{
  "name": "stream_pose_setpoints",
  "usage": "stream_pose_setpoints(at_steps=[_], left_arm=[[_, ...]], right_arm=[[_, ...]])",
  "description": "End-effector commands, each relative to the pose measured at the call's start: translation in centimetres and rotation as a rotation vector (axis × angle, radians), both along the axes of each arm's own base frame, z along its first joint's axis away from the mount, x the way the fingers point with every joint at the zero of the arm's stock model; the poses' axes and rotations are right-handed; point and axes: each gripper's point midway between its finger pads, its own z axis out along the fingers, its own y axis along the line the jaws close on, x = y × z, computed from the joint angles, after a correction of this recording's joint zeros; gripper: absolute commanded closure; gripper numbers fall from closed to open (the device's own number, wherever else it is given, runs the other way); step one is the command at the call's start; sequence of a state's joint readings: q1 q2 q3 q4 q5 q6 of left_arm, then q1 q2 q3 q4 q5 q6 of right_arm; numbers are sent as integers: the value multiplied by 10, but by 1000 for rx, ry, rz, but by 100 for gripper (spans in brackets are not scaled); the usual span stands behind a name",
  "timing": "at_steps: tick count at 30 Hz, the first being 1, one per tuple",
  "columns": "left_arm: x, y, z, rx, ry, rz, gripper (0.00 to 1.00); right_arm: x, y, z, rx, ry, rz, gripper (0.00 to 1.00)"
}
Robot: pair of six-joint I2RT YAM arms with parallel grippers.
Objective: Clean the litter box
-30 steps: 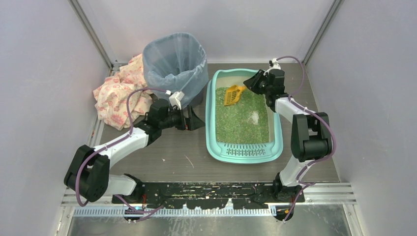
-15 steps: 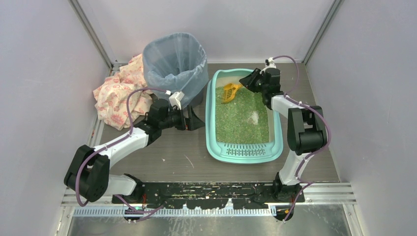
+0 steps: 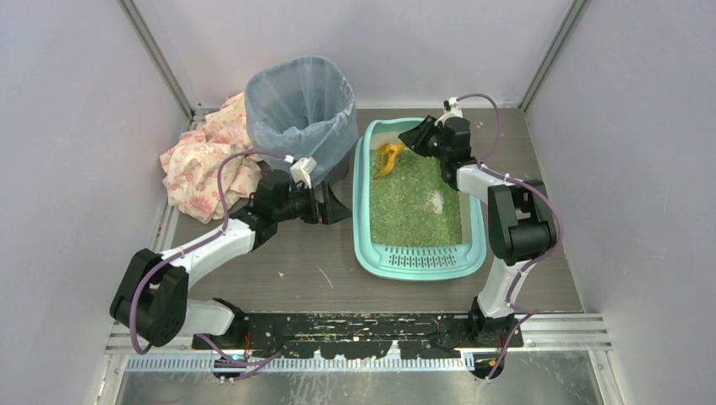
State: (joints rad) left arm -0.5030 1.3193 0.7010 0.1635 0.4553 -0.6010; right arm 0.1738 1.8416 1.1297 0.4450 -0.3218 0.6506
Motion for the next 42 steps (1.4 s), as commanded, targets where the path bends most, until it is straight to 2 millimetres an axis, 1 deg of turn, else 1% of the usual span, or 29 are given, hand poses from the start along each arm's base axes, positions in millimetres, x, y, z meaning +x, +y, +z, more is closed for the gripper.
stream_pose_setpoints(at_steps=[1, 3, 6, 9, 12, 22, 31, 36, 42], left_arm=[[7, -6, 21, -30, -69, -11, 6], [7, -6, 21, -30, -68, -12, 6], [7, -6, 22, -31, -69, -11, 6], [7, -5, 22, -33, -70, -10, 6], [7, -6, 22, -36, -67, -11, 6], [6, -7, 24, -42, -66, -14, 6], [6, -7, 24, -45, -66, -15, 6], [5, -7, 26, -48, -68, -15, 6], [5, -7, 26, -51, -67, -18, 6]], right_arm=[[-18, 30, -4, 87, 19, 100, 99], [-19, 30, 5, 145, -6, 112, 99], [-24, 26, 13, 225, -20, 121, 99], [-27, 20, 12, 220, -16, 114, 99], [-30, 15, 16, 222, -22, 106, 99], [-40, -6, 45, 331, -85, 102, 99], [-49, -16, 67, 292, -122, 84, 99], [-54, -23, 72, 219, -124, 57, 99], [-59, -35, 71, 195, -121, 29, 99]])
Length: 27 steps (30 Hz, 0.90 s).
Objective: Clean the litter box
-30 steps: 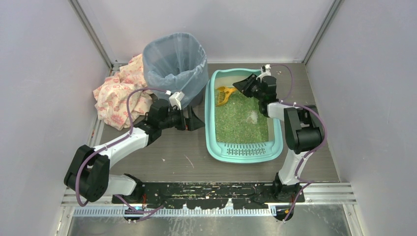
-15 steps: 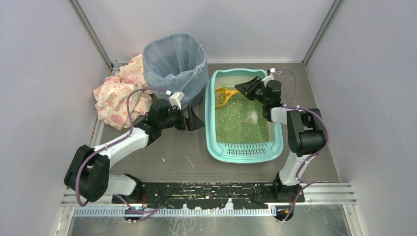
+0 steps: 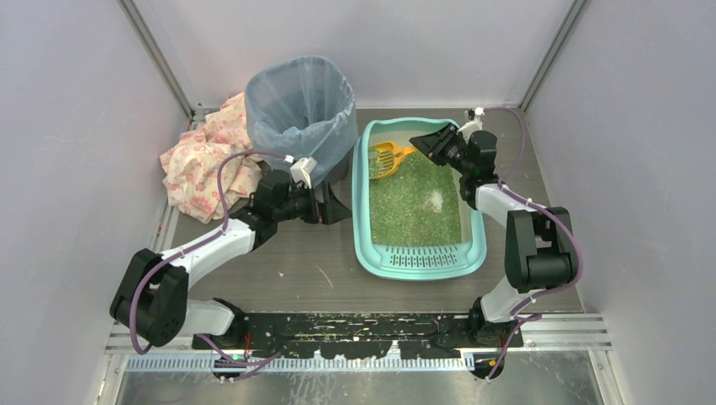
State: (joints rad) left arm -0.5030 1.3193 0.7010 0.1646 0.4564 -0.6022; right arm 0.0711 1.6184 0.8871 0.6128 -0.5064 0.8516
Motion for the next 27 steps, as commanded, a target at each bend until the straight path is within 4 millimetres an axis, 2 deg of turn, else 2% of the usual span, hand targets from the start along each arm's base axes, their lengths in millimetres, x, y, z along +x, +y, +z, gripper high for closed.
stream_pose_setpoints(at_steps=[1, 7, 10, 11, 15, 20, 27], left_arm=[[5, -7, 26, -51, -68, -17, 6], [5, -7, 26, -52, -68, -18, 6], [5, -8, 26, -54, -65, -20, 6], [5, -8, 25, -54, -63, -22, 6], [5, -9, 25, -55, -61, -24, 6], [5, -9, 26, -58, -63, -23, 6], [3, -7, 30, -59, -74, -22, 6]], right_arm=[[-4, -13, 24, -25, -78, -26, 99], [-9, -26, 16, -29, -62, -50, 99], [-13, -25, 14, -12, -60, -43, 99], [-11, -36, 14, -3, -62, -65, 99], [-12, -41, 11, 10, -59, -75, 99], [-8, -44, 12, -38, -55, -87, 99], [5, -46, -4, -151, -14, -109, 99]])
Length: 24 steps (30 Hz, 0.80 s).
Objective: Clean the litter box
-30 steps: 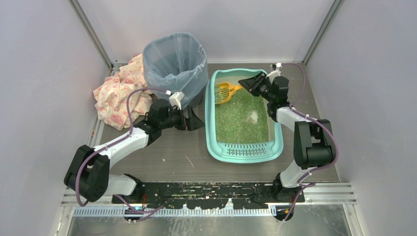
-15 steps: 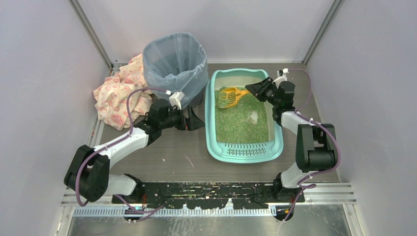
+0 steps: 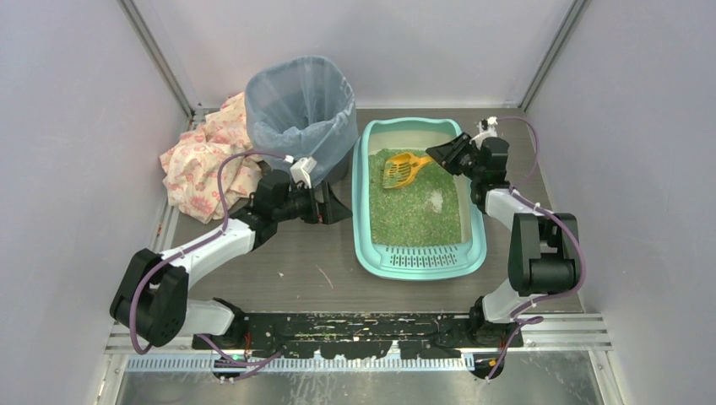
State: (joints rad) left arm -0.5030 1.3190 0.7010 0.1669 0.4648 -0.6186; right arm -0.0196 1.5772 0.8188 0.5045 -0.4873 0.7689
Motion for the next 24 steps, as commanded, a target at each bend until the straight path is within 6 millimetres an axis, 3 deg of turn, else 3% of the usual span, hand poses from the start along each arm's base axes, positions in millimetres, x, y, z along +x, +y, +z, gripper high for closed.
stream_pose_setpoints(at_steps=[1, 12, 18, 24], left_arm=[[4, -5, 29, -44, -88, -19, 6], [6, -6, 24, -36, -80, -15, 6], [6, -6, 25, -39, -83, -17, 6], [5, -6, 26, -39, -84, -18, 6]], right_arm=[[17, -1, 30, -88, -100, -9, 99], [29, 46, -20, -99, -15, 85, 99], [25, 67, -22, -94, -18, 128, 99], [22, 96, -7, 26, -55, 195, 99]])
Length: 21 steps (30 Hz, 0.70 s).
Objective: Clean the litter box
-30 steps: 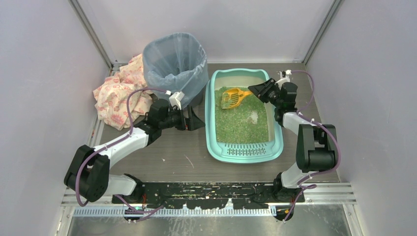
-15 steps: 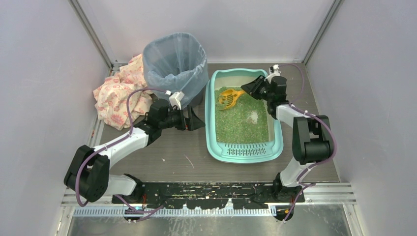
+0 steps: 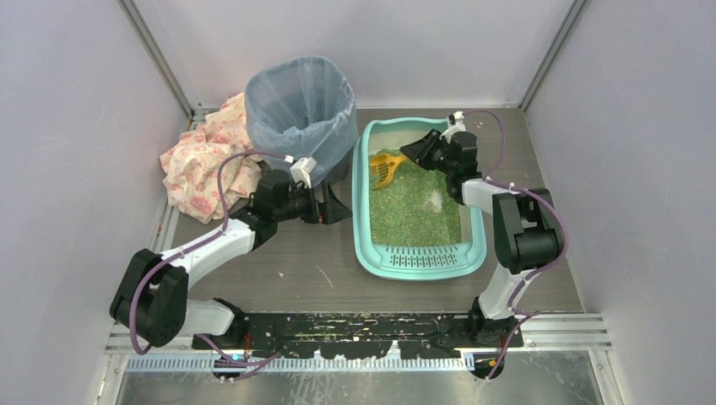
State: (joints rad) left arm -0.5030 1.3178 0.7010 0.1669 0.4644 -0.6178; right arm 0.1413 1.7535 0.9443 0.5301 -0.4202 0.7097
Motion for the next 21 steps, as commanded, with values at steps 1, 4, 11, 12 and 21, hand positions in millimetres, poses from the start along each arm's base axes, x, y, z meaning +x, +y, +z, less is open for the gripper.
stream_pose_setpoints(at_steps=[1, 4, 11, 12, 21], left_arm=[[5, -6, 26, -39, -83, -17, 6], [5, -6, 27, -41, -83, -17, 6], [5, -5, 28, -44, -84, -17, 6], [5, -6, 28, -44, -84, -18, 6], [5, -6, 28, -45, -85, -17, 6]], right_arm=[[-2, 35, 20, 120, -50, 99, 99], [-2, 41, 21, 145, -49, 114, 99], [-3, 35, 35, 254, -62, 108, 99], [-3, 32, 40, 284, -70, 108, 99], [-6, 4, 55, 302, -101, 52, 99]])
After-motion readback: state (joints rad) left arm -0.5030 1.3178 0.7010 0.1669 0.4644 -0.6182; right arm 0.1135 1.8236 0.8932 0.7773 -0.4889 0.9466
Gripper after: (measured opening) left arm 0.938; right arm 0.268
